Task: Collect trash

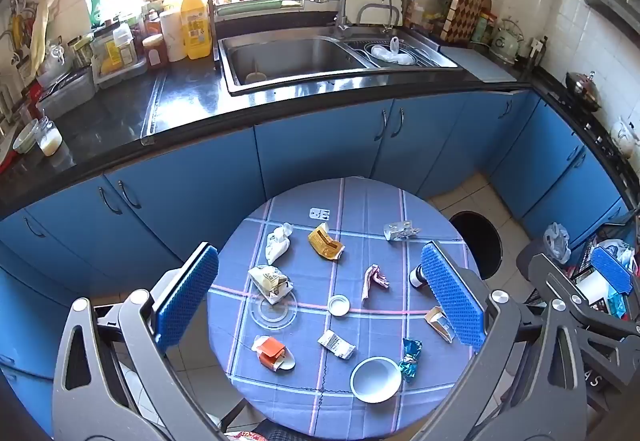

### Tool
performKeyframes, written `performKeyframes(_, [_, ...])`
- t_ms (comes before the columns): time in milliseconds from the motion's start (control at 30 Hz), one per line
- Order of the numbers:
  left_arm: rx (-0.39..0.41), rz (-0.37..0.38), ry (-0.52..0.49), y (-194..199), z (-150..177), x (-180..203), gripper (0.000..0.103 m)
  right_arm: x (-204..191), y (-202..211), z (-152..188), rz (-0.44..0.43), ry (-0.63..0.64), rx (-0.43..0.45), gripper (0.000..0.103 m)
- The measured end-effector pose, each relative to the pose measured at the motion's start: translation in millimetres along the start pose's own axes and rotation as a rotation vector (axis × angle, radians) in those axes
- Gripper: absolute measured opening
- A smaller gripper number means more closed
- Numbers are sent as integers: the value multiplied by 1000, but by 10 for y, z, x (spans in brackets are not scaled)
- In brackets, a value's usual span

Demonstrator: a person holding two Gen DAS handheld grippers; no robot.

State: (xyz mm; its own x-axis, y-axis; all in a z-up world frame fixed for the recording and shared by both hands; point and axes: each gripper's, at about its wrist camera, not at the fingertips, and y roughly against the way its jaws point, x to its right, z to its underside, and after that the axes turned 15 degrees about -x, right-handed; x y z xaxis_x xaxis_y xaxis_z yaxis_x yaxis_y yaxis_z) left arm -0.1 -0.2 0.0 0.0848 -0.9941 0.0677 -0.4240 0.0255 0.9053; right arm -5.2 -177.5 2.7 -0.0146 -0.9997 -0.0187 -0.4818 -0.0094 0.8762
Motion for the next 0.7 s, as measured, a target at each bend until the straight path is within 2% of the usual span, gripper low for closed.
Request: performKeyframes(700, [-5, 4, 2, 1, 2, 2, 100, -64, 23, 13, 7, 2, 7, 97])
